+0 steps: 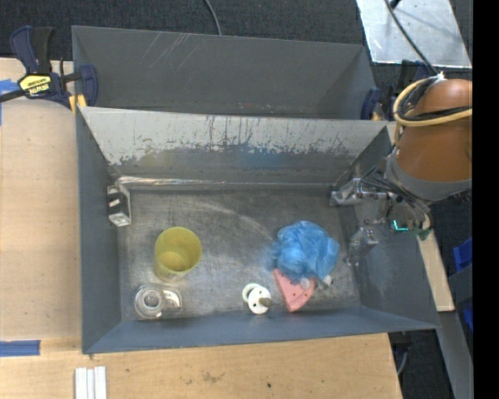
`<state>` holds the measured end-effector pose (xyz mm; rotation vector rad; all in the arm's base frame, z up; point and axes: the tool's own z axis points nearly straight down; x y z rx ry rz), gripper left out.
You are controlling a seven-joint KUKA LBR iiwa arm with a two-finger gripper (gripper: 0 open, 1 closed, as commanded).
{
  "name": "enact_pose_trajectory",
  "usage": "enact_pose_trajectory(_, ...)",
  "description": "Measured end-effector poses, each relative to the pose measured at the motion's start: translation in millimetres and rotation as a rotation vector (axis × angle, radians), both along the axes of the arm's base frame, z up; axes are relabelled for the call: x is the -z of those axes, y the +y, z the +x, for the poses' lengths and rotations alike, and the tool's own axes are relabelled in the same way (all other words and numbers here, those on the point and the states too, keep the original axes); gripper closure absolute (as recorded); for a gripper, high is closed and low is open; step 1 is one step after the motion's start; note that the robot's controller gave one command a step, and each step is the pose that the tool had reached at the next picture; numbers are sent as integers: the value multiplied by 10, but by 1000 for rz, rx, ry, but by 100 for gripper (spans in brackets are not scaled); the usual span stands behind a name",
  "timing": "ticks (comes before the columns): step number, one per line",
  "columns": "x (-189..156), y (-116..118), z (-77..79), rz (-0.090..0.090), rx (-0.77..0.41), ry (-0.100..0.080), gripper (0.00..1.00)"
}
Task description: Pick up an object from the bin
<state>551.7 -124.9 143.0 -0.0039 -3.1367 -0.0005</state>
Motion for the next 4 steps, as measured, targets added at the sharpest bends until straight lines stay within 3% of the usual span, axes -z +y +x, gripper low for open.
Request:
enact_pose_trajectory(1, -42, 5, 21, -1, -3, -8, 0)
enact_pose_trajectory(2, 632, 484, -13, -2, 33, -12, 0)
enact_pose_trajectory(3, 286, 492, 44, -1, -9, -2, 0)
enact_pose_trajectory(4, 105, 602, 38, -2, 99, -15, 0)
